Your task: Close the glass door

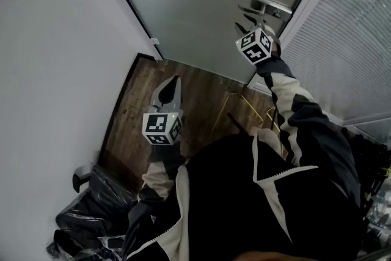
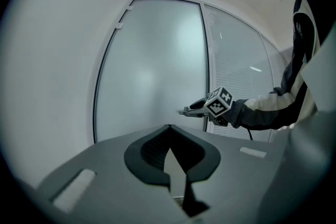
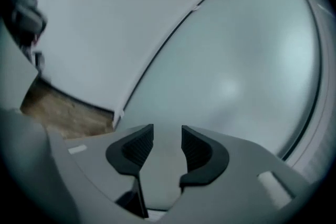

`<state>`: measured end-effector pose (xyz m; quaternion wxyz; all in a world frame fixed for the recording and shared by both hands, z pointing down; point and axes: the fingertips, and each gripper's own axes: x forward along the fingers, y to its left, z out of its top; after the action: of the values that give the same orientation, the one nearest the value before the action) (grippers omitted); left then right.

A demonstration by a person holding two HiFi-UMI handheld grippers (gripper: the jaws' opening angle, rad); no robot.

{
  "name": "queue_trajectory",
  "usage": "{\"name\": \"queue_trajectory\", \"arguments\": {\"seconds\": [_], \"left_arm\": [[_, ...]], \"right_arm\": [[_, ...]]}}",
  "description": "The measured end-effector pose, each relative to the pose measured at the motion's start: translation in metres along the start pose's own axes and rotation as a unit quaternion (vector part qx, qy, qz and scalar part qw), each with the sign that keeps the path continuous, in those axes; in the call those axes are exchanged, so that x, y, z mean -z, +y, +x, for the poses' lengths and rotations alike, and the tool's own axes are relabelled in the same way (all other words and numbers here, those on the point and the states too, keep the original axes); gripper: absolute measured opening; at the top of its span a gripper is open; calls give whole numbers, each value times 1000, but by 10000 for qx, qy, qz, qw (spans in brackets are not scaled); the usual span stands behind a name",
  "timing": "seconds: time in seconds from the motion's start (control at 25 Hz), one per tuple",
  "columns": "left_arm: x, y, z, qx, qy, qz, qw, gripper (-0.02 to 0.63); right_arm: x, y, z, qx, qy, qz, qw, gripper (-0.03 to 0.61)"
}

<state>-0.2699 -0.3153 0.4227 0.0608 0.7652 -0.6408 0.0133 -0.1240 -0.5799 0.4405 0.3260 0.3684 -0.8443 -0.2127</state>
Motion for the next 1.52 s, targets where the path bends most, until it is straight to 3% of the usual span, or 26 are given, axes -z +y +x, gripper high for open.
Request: {"name": "queue_trajectory", "arguments": {"seconds": [0.08,0.2,0.32,0.44,0.96,1.12,1.52], "left_arm": [[-5,-1,2,86,-48,-17,10000,12],[-11,-6,11,222,-78,-32,9997,12],[-20,-10,21,305,-155,-22,9994,12],[-26,-14,30,383,-236,-45,9990,12],[-36,-49,60,647,-335,-52,9973,12],[-36,-56,70,590,-308,-20,9978,12],[-37,-62,84,410,-243,31,9989,12]], "right_arm": [[-31,26,-34,-459,-717,1193,9892,131],[-66,60,-89,-1196,-1706,2367,9490,79],[-86,93,-134,-1806,-2308,2912,9107,33],[-87,113,-154,-2044,-2399,3123,8962,5],[-74,101,-168,-2033,-2351,3090,8988,2],[-67,91,-166,-2029,-2359,2908,9048,2],[-62,85,-160,-2300,-2408,2838,8992,2]]}}
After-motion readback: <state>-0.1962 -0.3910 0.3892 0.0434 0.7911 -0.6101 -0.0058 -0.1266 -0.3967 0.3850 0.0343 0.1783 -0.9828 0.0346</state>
